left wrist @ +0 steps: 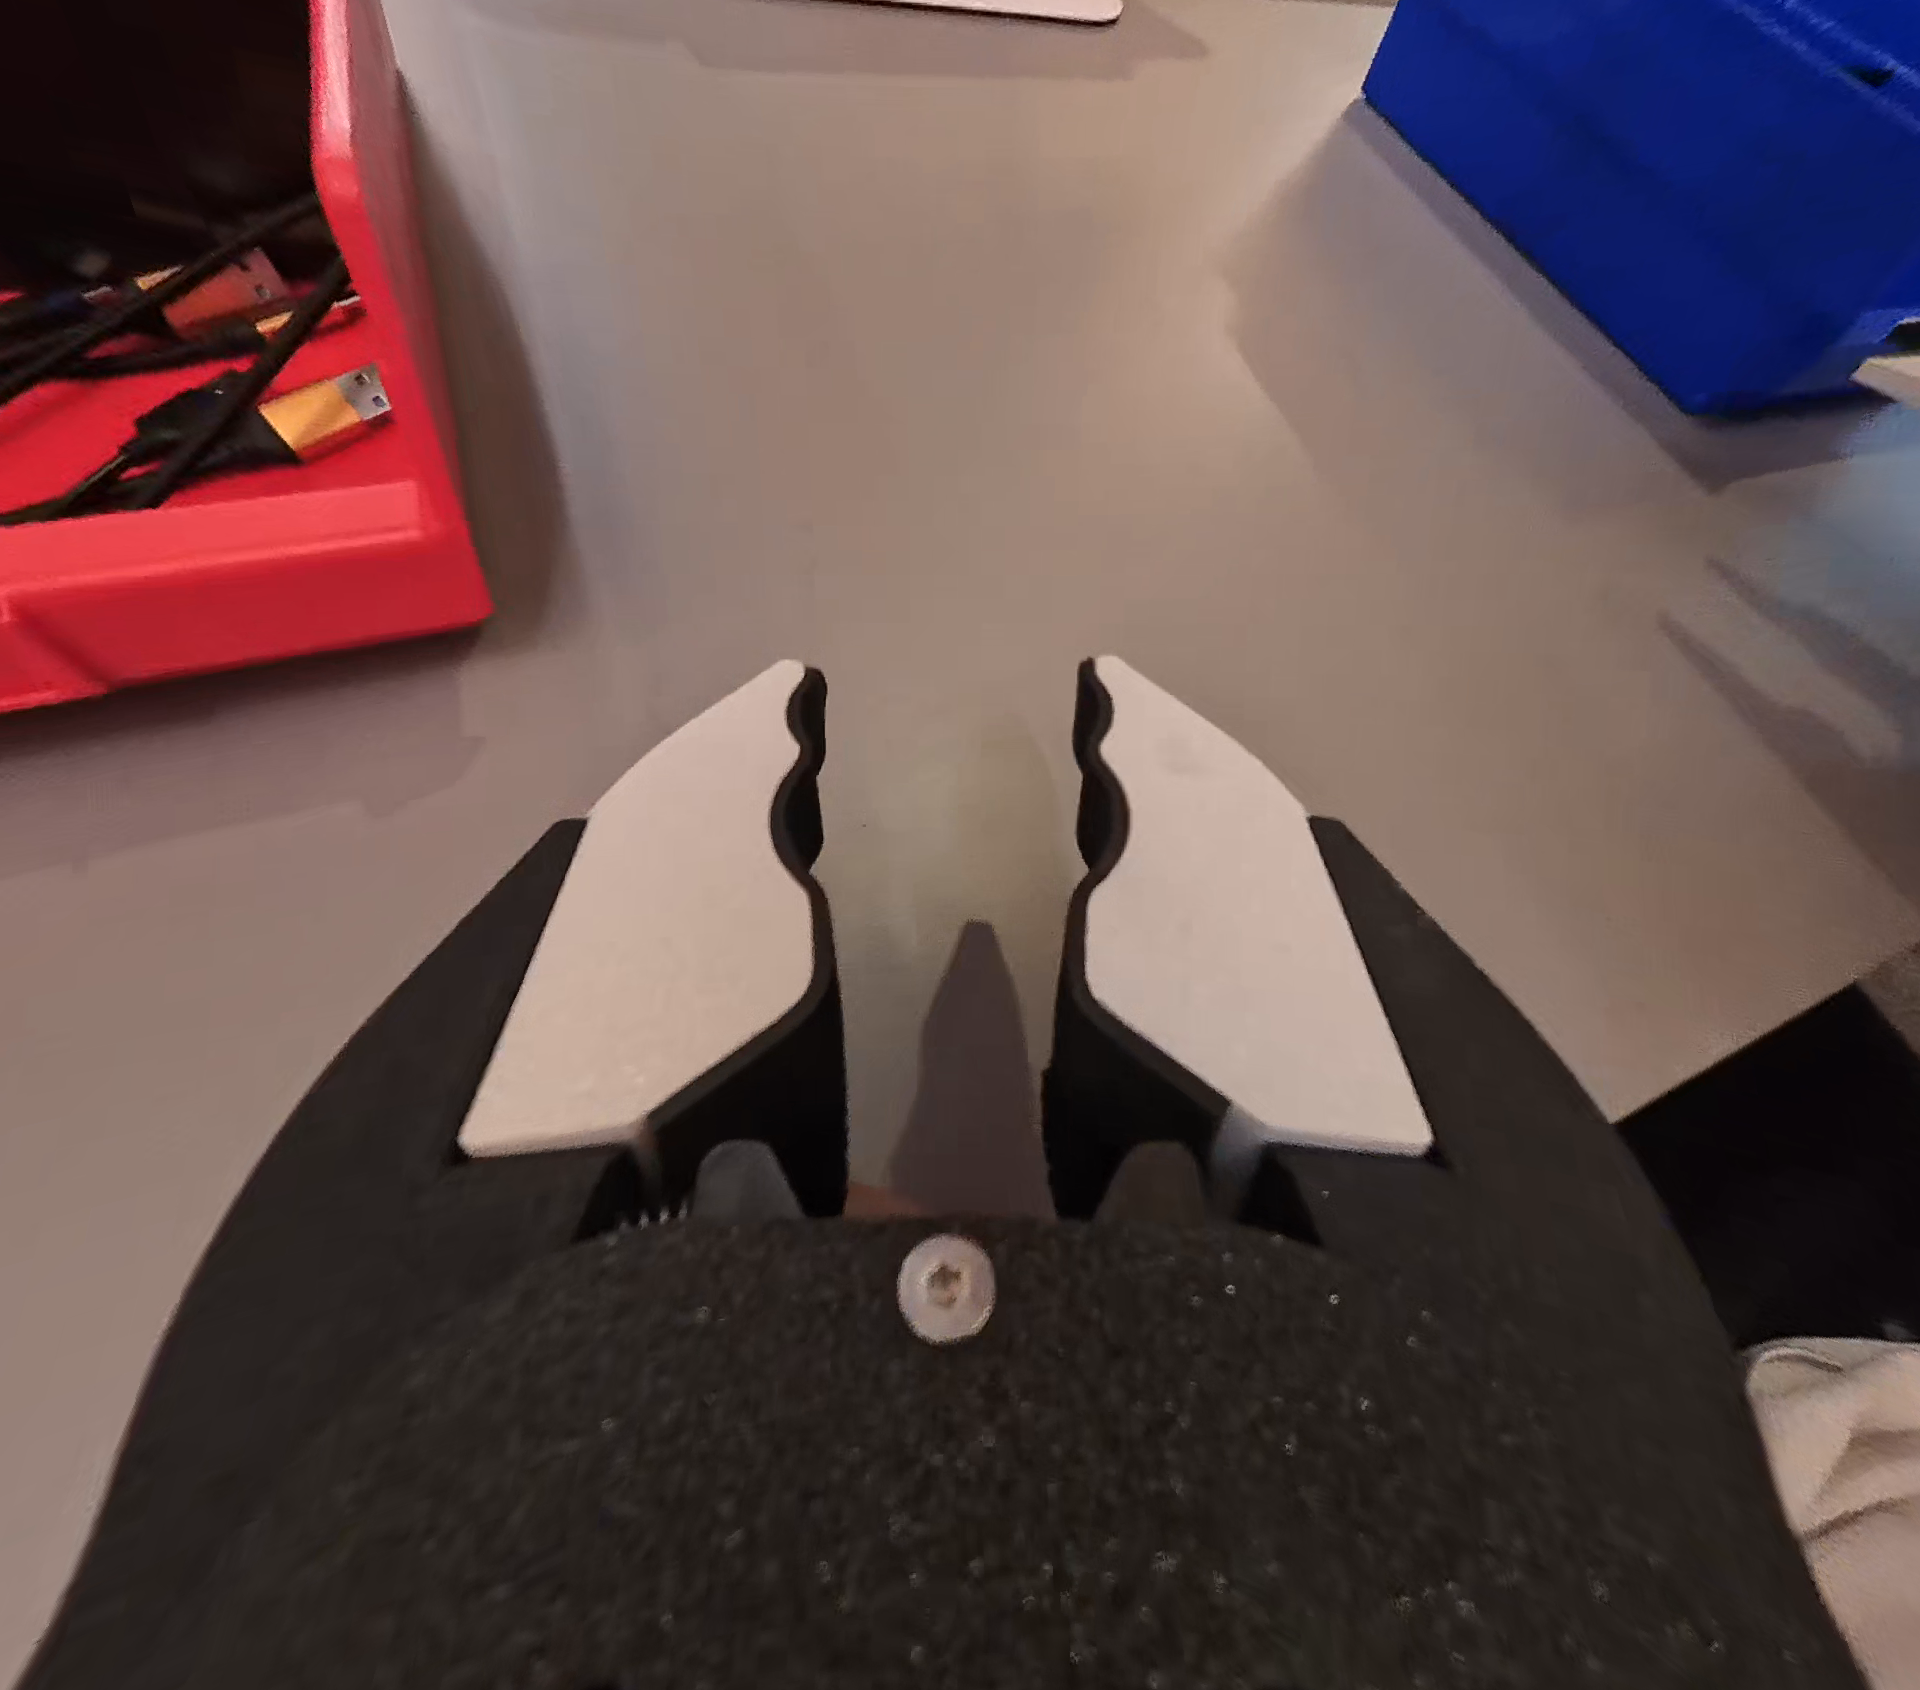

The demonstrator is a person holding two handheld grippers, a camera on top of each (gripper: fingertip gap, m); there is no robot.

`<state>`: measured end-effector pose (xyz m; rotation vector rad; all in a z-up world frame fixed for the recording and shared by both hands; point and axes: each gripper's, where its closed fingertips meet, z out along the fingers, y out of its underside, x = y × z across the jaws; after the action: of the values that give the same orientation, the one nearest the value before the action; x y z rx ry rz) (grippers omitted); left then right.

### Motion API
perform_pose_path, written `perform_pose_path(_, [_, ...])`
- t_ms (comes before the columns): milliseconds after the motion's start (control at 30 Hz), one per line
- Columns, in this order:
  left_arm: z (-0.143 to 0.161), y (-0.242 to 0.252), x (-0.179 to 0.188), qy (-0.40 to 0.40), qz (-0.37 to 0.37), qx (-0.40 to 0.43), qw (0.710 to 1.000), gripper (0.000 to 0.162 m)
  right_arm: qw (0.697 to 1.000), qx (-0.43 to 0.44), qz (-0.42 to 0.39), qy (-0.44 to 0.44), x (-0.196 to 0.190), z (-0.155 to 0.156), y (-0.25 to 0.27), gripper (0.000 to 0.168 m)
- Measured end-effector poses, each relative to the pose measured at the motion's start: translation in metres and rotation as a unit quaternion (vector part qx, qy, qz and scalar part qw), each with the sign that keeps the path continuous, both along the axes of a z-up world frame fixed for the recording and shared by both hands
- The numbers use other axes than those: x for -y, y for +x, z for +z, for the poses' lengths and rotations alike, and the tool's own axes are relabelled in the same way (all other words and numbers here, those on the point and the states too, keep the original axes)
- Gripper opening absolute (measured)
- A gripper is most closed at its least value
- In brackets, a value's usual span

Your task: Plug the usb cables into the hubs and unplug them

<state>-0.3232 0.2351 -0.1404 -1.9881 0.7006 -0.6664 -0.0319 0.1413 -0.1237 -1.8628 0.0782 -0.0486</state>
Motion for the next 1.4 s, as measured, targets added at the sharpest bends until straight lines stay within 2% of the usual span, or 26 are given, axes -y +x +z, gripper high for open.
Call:
perform_pose_path(367, [0.004, 0.005, 0.007, -0.003, -0.057, 0.002, 0.998, 0.039, 1.000, 0.000, 0.014, -0.024, -0.003, -0.008, -0.006, 0.041])
perform_pose_path(467, [0.033, -0.010, 0.000, 0.038, -0.088, -0.025, 0.995, 0.031, 0.999, -0.009, 0.017, -0.028, -0.003, -0.009, -0.006, 0.042])
perform_pose_path(567, [0.068, -0.032, -0.012, 0.044, -0.160, -0.055, 0.985, 0.043, 0.999, -0.014, 0.021, -0.028, -0.003, -0.009, -0.007, 0.042])
perform_pose_path(667, [0.086, -0.065, -0.069, 0.053, -0.138, -0.117, 0.982, 0.037, 0.999, -0.014, 0.028, -0.041, -0.004, -0.013, -0.009, 0.042])
perform_pose_path(733, [0.073, -0.081, -0.104, 0.016, -0.159, -0.171, 0.972, 0.040, 0.998, -0.012, 0.031, -0.046, -0.005, -0.014, -0.010, 0.042])
perform_pose_path(800, [0.050, -0.098, -0.148, -0.017, -0.142, -0.247, 0.958, 0.042, 0.998, -0.010, 0.032, -0.049, -0.005, -0.015, -0.011, 0.042])
perform_pose_path(900, [0.009, -0.115, -0.186, -0.064, -0.160, -0.348, 0.921, 0.045, 0.998, -0.012, 0.030, -0.050, -0.005, -0.016, -0.010, 0.042])
perform_pose_path(1100, [-0.026, -0.102, -0.188, -0.114, -0.236, -0.384, 0.885, 0.029, 0.998, -0.017, 0.030, -0.050, -0.005, -0.016, -0.009, 0.041])
perform_pose_path(1300, [-0.047, -0.103, -0.203, -0.111, -0.202, -0.440, 0.868, 0.029, 0.998, -0.019, 0.032, -0.053, -0.005, -0.017, -0.010, 0.041])
perform_pose_path(1400, [-0.050, -0.106, -0.204, -0.100, -0.196, -0.447, 0.867, 0.006, 0.998, -0.021, 0.036, -0.056, -0.004, -0.018, -0.012, 0.041])
